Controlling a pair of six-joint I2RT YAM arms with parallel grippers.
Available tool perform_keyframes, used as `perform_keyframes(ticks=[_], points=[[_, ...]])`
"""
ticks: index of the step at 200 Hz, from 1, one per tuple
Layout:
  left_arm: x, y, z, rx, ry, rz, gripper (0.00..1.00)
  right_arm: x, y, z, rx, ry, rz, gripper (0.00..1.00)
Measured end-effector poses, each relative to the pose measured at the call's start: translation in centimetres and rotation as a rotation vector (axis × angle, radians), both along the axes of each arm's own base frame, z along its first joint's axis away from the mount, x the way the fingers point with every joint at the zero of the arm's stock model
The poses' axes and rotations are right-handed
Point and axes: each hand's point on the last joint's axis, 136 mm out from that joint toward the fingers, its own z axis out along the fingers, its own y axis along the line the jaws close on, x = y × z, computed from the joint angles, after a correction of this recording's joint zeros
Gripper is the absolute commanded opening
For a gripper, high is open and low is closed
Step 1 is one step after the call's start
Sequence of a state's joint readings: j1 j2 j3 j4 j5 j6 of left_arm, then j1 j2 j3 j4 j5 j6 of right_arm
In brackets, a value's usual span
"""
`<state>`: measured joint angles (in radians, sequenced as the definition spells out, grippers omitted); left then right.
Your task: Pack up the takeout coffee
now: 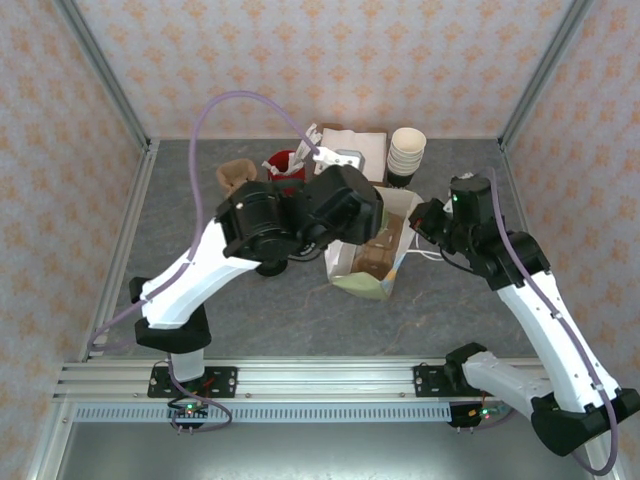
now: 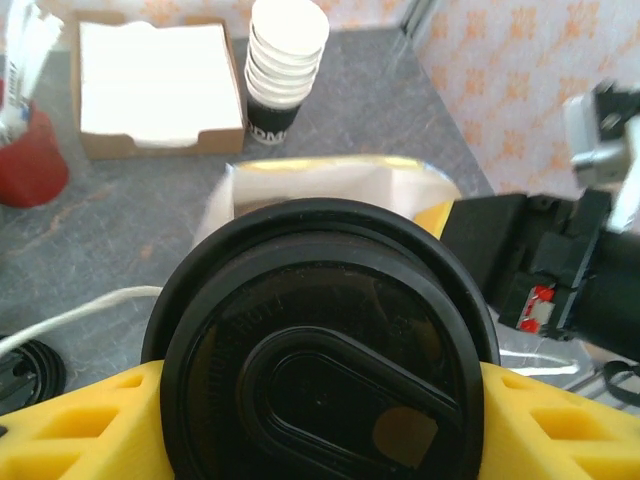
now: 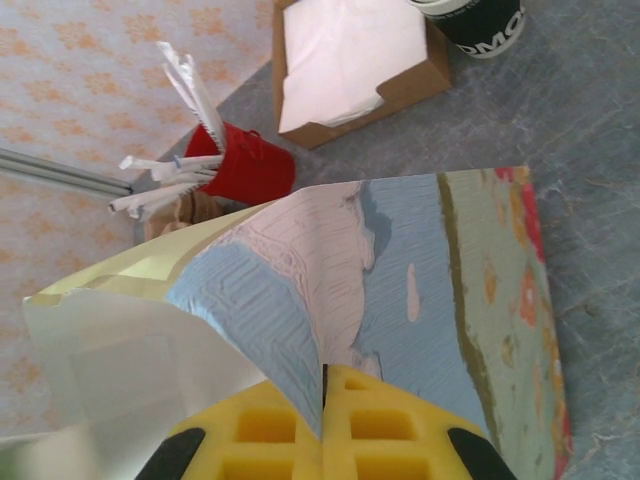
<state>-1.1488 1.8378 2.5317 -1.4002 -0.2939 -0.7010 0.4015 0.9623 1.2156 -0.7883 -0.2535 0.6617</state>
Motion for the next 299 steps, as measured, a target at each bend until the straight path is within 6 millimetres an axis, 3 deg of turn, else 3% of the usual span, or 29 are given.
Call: perform_keyframes(ticks=[44, 88, 133, 183, 299], points=[[0.2, -2.0, -4.1, 0.086, 0.033, -0.026, 0.6, -0.5, -0.1, 1.4, 0.029, -0.049, -0.003, 0.0], [0.8, -2.9, -8.7, 0.164, 0.061, -0.021, 0.6, -0.8, 0.0, 1.0, 0.043, -0.057, 0.008, 0.0], [1.6, -2.8, -10.7, 0.192, 0.024, 0.013, 0.6, -1.0, 0.9, -0.2, 0.07, -0.045, 0.054, 0.0], [2.0, -2.2, -13.1, 0.208, -0.027, 0.049, 0.6, -1.6, 1.4, 0.1, 0.105, -0.074, 0.089, 0.0], [3.4, -3.3, -13.5, 0.16, -0.117, 0.1, 0.6, -2.9, 2.5, -1.2, 0.16, -0.054, 0.16, 0.0]])
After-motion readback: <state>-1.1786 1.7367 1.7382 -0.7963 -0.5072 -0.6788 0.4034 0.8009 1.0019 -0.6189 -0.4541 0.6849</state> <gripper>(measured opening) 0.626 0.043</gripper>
